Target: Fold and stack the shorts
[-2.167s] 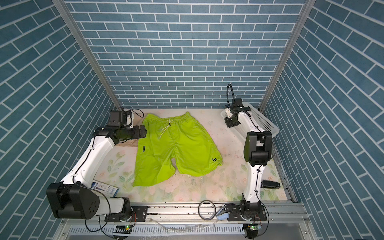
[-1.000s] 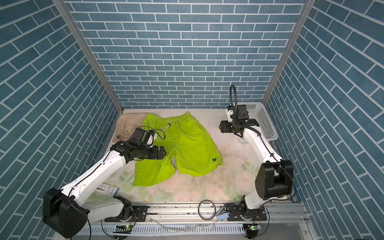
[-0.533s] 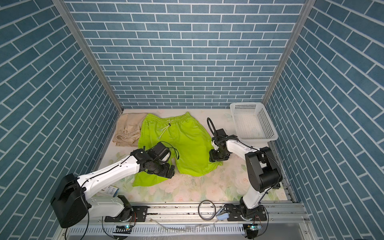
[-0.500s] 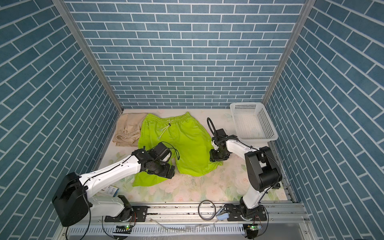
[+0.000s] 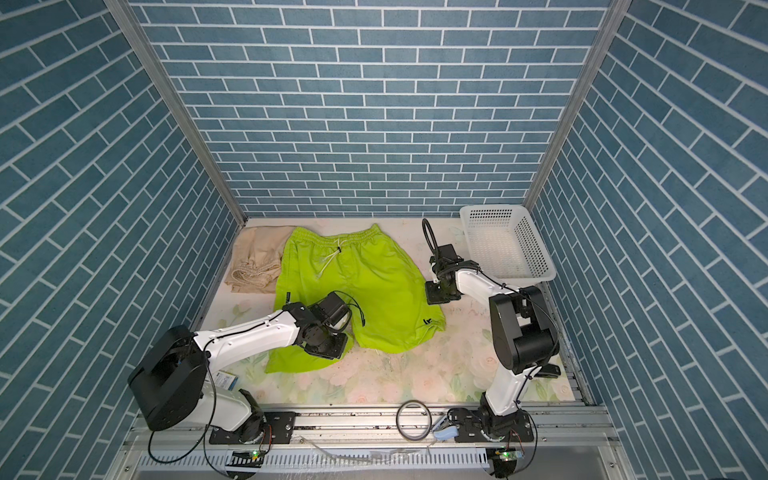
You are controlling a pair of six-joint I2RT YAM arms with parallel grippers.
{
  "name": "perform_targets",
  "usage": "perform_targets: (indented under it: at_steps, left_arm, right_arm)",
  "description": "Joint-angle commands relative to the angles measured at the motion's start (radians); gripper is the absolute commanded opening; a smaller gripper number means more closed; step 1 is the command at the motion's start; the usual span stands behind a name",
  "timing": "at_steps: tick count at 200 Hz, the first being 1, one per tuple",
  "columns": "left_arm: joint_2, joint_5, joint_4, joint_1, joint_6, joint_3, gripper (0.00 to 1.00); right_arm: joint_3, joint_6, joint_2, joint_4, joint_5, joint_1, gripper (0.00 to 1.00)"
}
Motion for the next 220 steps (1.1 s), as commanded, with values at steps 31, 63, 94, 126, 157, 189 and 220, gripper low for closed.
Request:
perform_targets:
  at_steps: [31, 63, 94, 126, 157, 189, 220]
  left_arm:
    - [-0.054, 0.170, 0.124, -0.082, 0.004, 0.083, 0.00]
    - [-0.084, 0.113, -0.010, -0.090, 0.014, 0.081, 0.00]
    - [-0.125, 0.104, -0.057, -0.088, 0.010, 0.032, 0.00]
    - [-0.212, 0.183, -0.041, -0.087, 0.030, 0.011, 0.00]
    - [-0.305, 0.187, -0.124, -0.075, 0.066, 0.065, 0.00]
    - [-0.401, 0.169, -0.241, -0.030, 0.079, 0.099, 0.00]
    - [-0.543, 0.300, -0.276, 0.106, 0.089, 0.083, 0.00]
  right_arm:
    - [0.203, -0.093, 0.103, -0.045, 0.002, -0.074, 0.00]
    - [0.152, -0.038, -0.012, -0.071, -0.116, -0.077, 0.25]
    - [-0.020, 0.032, -0.155, -0.112, -0.168, -0.047, 0.54]
    - [-0.120, 0.035, -0.173, -0.159, -0.090, 0.001, 0.67]
    - [-0.157, 0.041, -0.130, -0.121, -0.072, 0.006, 0.70]
    - [-0.157, 0.040, -0.084, -0.091, -0.078, 0.005, 0.70]
    - [-0.135, 0.051, -0.043, -0.100, -0.061, 0.006, 0.59]
